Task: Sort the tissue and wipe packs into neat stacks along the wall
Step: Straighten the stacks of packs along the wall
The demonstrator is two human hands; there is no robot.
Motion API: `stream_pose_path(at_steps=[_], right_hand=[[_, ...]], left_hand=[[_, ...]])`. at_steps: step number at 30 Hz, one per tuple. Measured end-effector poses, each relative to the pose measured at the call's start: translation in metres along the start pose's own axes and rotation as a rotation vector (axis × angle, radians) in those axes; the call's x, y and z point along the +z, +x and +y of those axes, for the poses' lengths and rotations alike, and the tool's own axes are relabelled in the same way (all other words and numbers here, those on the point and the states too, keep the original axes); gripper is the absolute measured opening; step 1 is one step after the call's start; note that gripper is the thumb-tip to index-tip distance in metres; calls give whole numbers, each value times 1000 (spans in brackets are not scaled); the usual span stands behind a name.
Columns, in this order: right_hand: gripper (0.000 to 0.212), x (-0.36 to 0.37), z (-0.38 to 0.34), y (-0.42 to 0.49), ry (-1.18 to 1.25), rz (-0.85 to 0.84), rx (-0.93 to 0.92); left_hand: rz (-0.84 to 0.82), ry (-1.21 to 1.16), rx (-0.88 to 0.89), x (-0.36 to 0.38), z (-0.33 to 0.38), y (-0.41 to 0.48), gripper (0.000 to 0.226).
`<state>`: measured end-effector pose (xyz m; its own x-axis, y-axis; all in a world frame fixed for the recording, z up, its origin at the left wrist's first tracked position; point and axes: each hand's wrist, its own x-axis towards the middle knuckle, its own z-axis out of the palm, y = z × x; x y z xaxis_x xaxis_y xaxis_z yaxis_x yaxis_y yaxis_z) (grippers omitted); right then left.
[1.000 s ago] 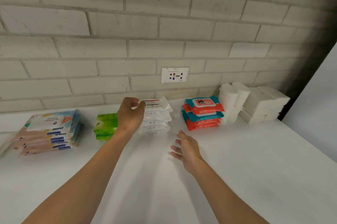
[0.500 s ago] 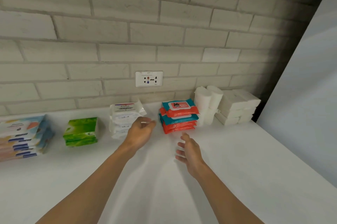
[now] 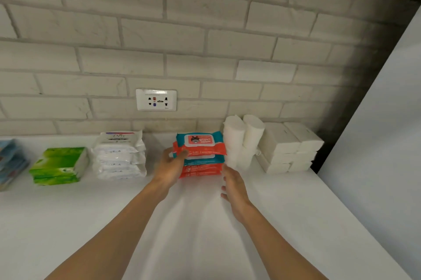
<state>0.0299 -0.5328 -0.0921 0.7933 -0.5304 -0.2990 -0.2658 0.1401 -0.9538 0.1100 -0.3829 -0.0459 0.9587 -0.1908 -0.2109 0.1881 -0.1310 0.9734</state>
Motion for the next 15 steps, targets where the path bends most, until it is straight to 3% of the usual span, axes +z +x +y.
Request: stream_pose_path(at_steps=[5, 10, 15], right_hand=[[55, -8, -4, 27, -52, -87, -111], [30, -7, -2, 44, -83, -177, -198], [57, 2, 6, 61, -3, -227, -208]], left_hand=[[70, 6, -17, 16, -5, 20, 64], [70, -31, -45, 26, -16, 42, 67], [50, -94, -24, 37, -23, 56, 58]])
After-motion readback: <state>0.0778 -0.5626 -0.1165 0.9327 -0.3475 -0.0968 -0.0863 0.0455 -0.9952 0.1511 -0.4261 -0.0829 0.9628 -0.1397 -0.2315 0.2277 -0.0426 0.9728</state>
